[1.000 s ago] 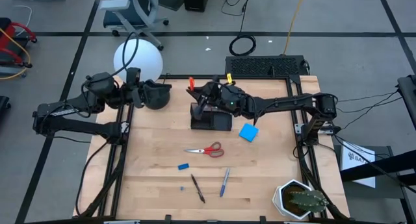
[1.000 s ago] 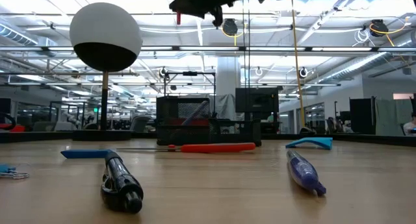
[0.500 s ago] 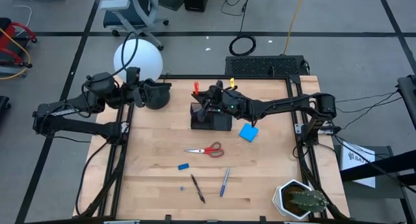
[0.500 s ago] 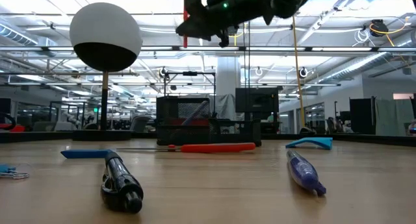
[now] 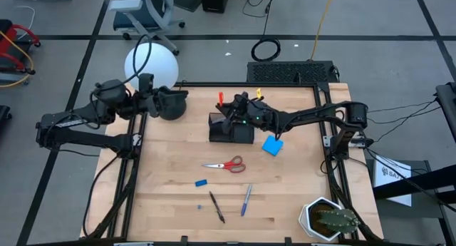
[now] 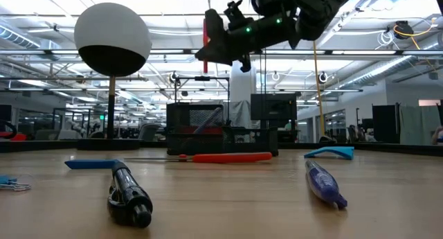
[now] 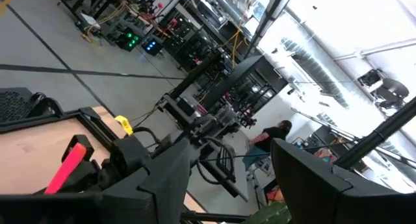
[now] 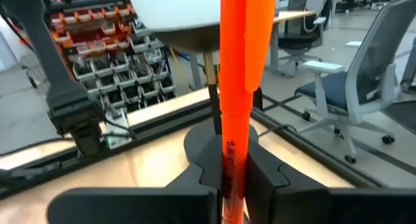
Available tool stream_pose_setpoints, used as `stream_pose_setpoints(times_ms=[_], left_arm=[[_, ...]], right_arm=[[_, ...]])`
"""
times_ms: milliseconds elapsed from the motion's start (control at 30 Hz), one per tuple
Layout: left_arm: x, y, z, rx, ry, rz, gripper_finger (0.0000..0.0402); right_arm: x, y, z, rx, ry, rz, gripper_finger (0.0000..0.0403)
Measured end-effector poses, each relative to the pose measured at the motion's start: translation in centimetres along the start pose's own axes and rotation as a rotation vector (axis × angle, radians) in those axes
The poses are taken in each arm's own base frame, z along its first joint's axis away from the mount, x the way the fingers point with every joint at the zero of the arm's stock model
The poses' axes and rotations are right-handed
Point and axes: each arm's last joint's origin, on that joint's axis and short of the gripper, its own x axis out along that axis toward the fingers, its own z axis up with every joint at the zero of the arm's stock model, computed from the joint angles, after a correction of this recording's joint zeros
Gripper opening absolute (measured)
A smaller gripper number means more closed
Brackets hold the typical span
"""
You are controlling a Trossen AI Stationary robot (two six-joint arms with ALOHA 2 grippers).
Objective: Pick and place office supplies into organizer
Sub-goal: Put the orange pen into the black desk organizer, then put the purple marker into the black desk organizer
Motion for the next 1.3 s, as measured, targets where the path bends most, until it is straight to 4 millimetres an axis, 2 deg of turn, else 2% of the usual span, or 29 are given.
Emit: stream_pose_setpoints(times_ms=[433,633,833,1100,1300], left_arm=[[0.2,0.1,0.0,0.001,0.000,0.005,0.0221],[0.2,0.1,-0.1,0.004,0.000,0.005,0.0221],[0.2,0.1,-0.1,0.005,0.000,0.005,0.0221],[0.2,0.1,-0.1,0.006,0.001,0.005,0.0221],[0.2,0.1,-0.1,0.006,0.001,0.006,0.0221]], right_arm=[[2.1,-0.4,-4.3,0.088,0.049,0.007,0.0023],[2.4,-0.7,-5.1,0.091,0.078,0.002,0.0023],[2.5,-0.9,-5.0,0.084,0.083,0.014,0.0024],[2.4,-0.9,-5.3,0.045,0.113,0.007,0.0092],[2.4,-0.9,-5.3,0.026,0.112,0.007,0.0115]])
